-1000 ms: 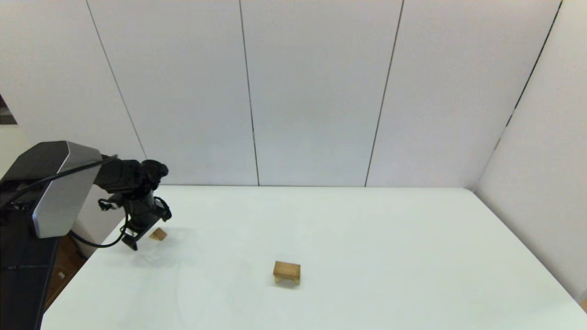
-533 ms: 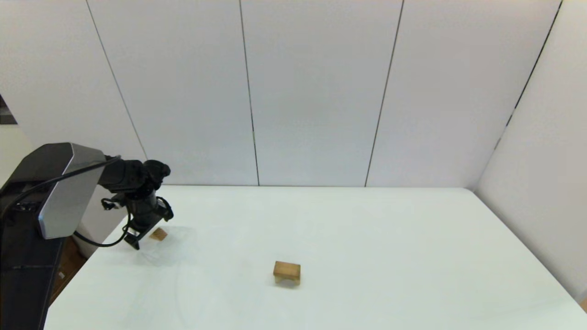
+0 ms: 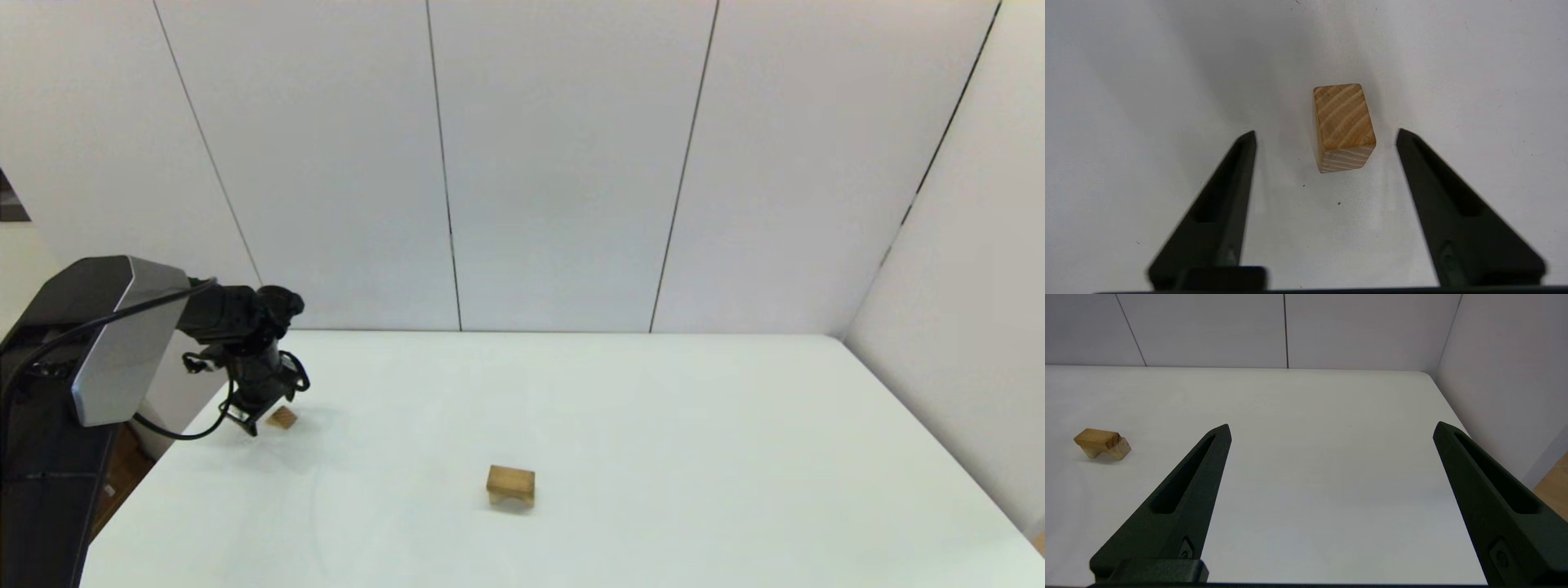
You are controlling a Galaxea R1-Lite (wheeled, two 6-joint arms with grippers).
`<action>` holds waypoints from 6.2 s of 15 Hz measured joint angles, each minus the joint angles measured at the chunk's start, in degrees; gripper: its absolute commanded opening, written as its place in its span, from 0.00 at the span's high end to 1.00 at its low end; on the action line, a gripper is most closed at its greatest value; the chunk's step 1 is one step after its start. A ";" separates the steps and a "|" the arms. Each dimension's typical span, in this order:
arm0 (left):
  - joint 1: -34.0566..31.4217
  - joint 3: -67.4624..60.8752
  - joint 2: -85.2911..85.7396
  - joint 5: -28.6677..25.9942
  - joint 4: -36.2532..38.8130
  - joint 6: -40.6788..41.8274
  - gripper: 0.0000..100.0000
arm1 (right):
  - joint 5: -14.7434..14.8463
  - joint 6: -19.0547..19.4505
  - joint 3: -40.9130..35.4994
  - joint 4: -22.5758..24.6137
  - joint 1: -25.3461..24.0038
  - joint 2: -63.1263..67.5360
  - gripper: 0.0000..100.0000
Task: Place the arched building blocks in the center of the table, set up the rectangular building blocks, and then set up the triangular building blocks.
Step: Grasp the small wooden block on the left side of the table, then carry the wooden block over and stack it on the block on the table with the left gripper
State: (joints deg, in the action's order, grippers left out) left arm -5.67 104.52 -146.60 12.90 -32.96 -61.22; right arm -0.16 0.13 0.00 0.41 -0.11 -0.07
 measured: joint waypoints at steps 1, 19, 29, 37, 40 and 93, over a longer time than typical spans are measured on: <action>0.02 0.02 -0.04 0.02 0.00 0.06 1.00 | 0.00 0.00 0.00 0.00 0.00 0.00 0.00; 6.16 0.27 7.66 -0.48 -7.22 0.01 1.00 | 0.00 -0.04 0.00 -0.01 0.01 0.00 0.00; 30.81 5.67 24.16 -0.96 -17.48 13.00 1.00 | 0.02 -0.04 0.00 0.00 0.00 0.00 0.00; 40.95 7.57 22.46 -12.17 -18.33 33.55 1.00 | 0.00 -0.04 0.00 0.00 0.01 0.00 0.00; 41.14 7.25 22.21 -17.12 -19.35 43.06 1.00 | 0.02 -0.04 0.00 0.00 0.01 0.00 0.00; 36.84 -6.45 12.02 -33.34 -3.77 111.96 1.00 | 0.00 -0.02 0.00 0.00 0.01 0.00 0.00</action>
State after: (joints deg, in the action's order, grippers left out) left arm 31.17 98.07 -134.58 -20.44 -36.73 50.74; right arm -0.16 0.11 0.00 0.41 -0.10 -0.07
